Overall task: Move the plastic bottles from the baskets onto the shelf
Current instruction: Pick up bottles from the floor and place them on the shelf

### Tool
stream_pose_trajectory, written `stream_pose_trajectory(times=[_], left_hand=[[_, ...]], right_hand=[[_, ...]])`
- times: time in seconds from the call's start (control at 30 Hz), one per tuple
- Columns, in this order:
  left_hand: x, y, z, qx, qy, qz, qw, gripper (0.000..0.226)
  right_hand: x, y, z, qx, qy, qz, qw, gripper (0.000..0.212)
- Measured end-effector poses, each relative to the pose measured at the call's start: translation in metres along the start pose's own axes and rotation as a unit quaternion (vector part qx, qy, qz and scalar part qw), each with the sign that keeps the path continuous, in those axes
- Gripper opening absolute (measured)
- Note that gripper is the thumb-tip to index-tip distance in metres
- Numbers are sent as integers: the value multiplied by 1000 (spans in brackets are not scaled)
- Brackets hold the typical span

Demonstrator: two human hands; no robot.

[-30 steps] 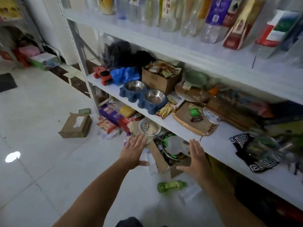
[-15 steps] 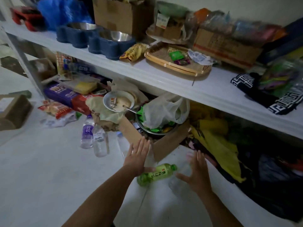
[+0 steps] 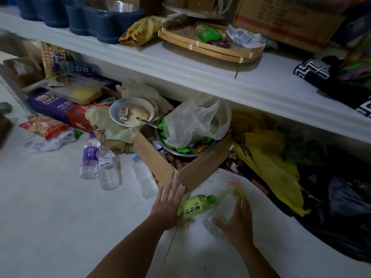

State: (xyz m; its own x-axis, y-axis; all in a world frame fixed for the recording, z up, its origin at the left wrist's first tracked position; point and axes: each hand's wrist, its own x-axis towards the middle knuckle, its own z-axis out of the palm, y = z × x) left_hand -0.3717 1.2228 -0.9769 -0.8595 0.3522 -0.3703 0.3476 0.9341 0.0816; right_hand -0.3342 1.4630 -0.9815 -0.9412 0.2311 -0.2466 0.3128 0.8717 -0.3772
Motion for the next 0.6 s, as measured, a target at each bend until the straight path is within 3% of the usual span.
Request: stream_pose_trajectory(times=[0.17, 0.37, 0.6], left_hand=[[6, 1, 9, -27, -26, 0, 999, 122], [13, 1, 21, -25, -46, -10, 999, 121], [21, 7, 25, -16, -43, -18, 999, 90]], right_hand=[[9, -6, 23, 36, -36, 57, 997, 125], [17, -2, 42, 34, -62, 113, 991, 122], [25, -13, 59, 30, -43, 200, 978, 125]])
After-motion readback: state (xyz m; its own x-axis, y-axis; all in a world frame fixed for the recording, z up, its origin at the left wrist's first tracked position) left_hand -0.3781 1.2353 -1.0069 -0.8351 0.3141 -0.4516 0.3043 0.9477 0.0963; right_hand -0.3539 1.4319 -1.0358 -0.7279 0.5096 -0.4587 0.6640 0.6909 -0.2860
